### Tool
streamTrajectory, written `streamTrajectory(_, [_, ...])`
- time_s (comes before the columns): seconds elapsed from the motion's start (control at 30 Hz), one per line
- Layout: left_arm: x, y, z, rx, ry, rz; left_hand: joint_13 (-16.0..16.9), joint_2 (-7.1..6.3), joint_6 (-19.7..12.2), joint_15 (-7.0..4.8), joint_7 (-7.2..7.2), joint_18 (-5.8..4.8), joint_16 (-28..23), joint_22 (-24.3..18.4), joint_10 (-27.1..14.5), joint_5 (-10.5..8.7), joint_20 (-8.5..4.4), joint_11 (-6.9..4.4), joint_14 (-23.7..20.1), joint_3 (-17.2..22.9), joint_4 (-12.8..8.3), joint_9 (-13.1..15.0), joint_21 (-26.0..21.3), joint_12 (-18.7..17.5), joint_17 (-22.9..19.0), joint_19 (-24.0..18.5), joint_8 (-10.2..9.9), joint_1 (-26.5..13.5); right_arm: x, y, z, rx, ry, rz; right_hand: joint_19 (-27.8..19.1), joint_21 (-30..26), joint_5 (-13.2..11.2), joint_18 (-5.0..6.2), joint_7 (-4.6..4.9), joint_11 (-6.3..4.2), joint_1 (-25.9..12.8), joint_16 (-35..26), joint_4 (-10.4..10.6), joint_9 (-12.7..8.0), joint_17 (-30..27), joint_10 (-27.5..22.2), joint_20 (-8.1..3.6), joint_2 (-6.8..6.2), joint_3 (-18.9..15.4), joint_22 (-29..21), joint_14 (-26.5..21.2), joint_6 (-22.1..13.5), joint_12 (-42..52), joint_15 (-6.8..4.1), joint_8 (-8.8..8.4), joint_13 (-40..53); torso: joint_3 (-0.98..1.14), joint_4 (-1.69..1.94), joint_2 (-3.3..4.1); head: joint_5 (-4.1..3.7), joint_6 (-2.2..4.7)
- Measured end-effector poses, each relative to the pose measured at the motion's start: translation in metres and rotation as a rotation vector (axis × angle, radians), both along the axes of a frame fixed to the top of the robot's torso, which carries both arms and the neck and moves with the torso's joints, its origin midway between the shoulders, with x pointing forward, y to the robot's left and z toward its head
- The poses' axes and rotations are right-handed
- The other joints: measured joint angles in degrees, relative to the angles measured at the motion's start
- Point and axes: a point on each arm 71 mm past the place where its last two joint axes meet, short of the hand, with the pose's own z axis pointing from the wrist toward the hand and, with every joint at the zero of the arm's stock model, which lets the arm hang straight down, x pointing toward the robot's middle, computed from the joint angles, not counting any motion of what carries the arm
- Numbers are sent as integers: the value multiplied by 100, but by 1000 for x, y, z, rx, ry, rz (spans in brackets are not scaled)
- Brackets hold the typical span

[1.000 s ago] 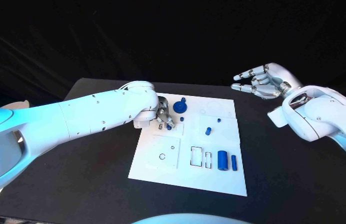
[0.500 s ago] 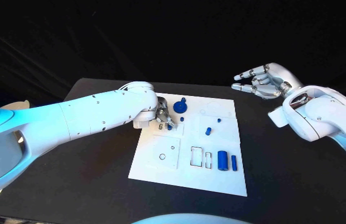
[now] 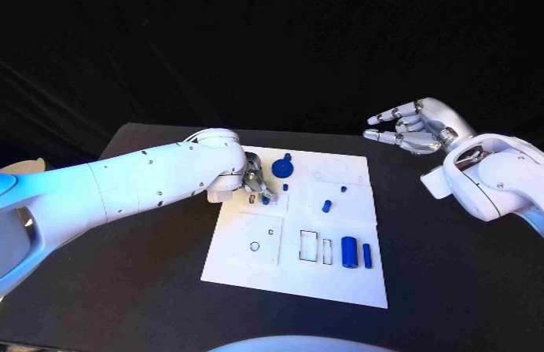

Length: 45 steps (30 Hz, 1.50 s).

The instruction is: Assemble the parts on the task board

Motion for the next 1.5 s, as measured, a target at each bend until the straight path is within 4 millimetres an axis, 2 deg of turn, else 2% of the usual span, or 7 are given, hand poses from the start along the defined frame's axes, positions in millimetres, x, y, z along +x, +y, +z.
streamTrajectory(0.57, [-3,12,20,-39,-43,20,-4,9,-1,0,0,0,0,0,0,-33,0,0,0,-447,224,0,0,-9,-1,0,-6,-9,2,-3,-1,-1,0,-11,0,0,0,0,0,-11,-23,-22,30,0,-1,-11,0,23,-30,4,0,0,-23,0,0,0,2,7,-8,7,47])
streamTrajectory(0.73, [-1,15,30,-62,-58,30,-52,21,-22,0,20,0,0,0,-1,-186,0,1,0,-687,245,0,-30,-60,-1,0,-6,-21,3,-4,-1,-1,1,-14,0,0,0,0,0,-20,-23,-22,40,0,-1,-20,0,23,-39,4,0,0,-23,0,0,0,3,-1,-3,16,70])
streamTrajectory(0.83, [1,18,36,-76,-65,43,-184,117,-120,0,53,0,0,0,-110,-455,0,41,0,-932,252,-1,-136,-186,-1,0,-6,-117,4,-4,-1,-1,1,-15,0,0,0,0,0,-20,-23,-22,39,0,-1,-20,0,23,-39,4,0,0,-23,0,0,0,3,-4,1,16,79])
streamTrajectory(0.93, [9,25,45,-85,-77,69,-562,208,-445,15,171,0,0,3,-380,-520,0,130,-10,-1110,249,-94,-290,-512,-1,0,-202,2,4,-4,-2,-1,2,-16,0,0,0,0,0,-20,-23,-22,39,0,-2,-20,0,23,-39,3,0,0,-23,0,0,0,2,-4,3,9,92])
streamTrajectory(1.07, [27,38,58,-89,-104,116,-1227,238,-826,174,375,1,0,5,-826,-520,94,311,-2,-1272,241,-311,-545,-1090,-1,-10,-558,326,5,-3,-2,0,4,-15,0,0,0,0,0,-20,-23,-22,39,0,-2,-20,0,22,-39,3,0,0,-23,0,0,0,0,-3,7,-2,107])
streamTrajectory(1.23, [48,46,70,-88,-126,141,-1294,314,-893,226,440,0,0,4,-863,-519,156,348,1,-1379,243,-480,-557,-1104,-1,-9,-743,553,6,1,-3,2,4,-9,0,0,0,0,0,-20,-22,-22,39,0,-2,-20,0,22,-39,3,0,0,-22,0,0,0,0,-17,15,-18,133])
streamTrajectory(1.5, [62,49,65,-60,-91,108,-1157,476,-529,226,351,0,0,4,-768,-436,175,318,1,-1403,236,-498,-557,-937,-1,10,-641,777,7,3,-3,3,6,-7,0,0,35,0,0,-20,-22,-22,55,0,-3,-20,0,22,-55,2,0,0,-22,0,0,0,-11,-34,33,2,166])
